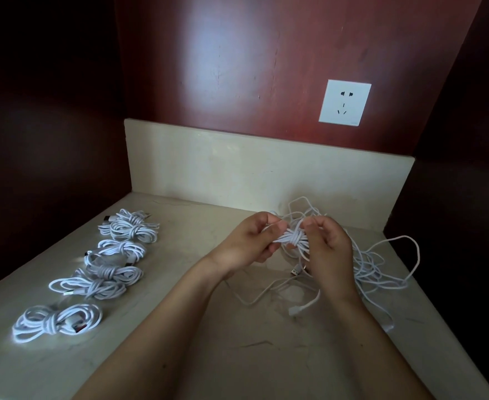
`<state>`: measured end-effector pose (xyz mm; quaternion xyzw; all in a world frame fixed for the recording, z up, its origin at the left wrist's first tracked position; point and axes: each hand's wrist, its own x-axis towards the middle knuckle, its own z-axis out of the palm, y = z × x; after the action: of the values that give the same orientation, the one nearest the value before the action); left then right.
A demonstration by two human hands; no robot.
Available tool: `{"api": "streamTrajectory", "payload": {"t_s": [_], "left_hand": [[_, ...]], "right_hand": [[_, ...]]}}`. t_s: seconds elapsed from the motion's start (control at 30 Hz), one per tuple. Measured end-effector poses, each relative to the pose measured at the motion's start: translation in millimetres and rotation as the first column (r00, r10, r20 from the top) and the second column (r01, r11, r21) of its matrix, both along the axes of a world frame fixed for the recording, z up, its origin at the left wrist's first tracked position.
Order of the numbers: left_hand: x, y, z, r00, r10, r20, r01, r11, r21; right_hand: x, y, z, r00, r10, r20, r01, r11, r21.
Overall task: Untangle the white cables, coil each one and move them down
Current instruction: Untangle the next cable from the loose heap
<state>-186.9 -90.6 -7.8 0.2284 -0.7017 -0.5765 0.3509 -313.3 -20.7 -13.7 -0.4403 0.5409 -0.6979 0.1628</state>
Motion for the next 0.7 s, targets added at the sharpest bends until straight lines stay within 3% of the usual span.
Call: {"api": "streamTrajectory", "payload": {"t_s": [0.13,0.27,0.37,0.57,0.7], "left_hand": [[5,-4,2,0.999,-0.036,-0.024,0.034,0.997,-0.072],[14,-5,7,0.985,-0.145,-0.09,0.137,0.987,-0.085],[13,-4,9,0.967,-0.191,-0.166,0.184,0.981,-0.056],[10,-9,6,0.969,0.076,-0.234,-0.089,0.995,-0.043],[6,-9,1,0.948,0.187,-0.257,-0.214,0.974,-0.08]], "right_hand": [[-3,4,5,0.989,0.111,0.1,-0.119,0.99,0.073],[-14,7,13,0.885,0.341,0.317,-0.395,0.91,0.124],[-12,4,8,0.846,0.391,0.364,-0.462,0.877,0.132],[10,2,-5,0.921,0.383,0.075,-0.388,0.876,0.286],[12,1,-6,0.899,0.372,-0.229,-0.282,0.895,0.346]]}}
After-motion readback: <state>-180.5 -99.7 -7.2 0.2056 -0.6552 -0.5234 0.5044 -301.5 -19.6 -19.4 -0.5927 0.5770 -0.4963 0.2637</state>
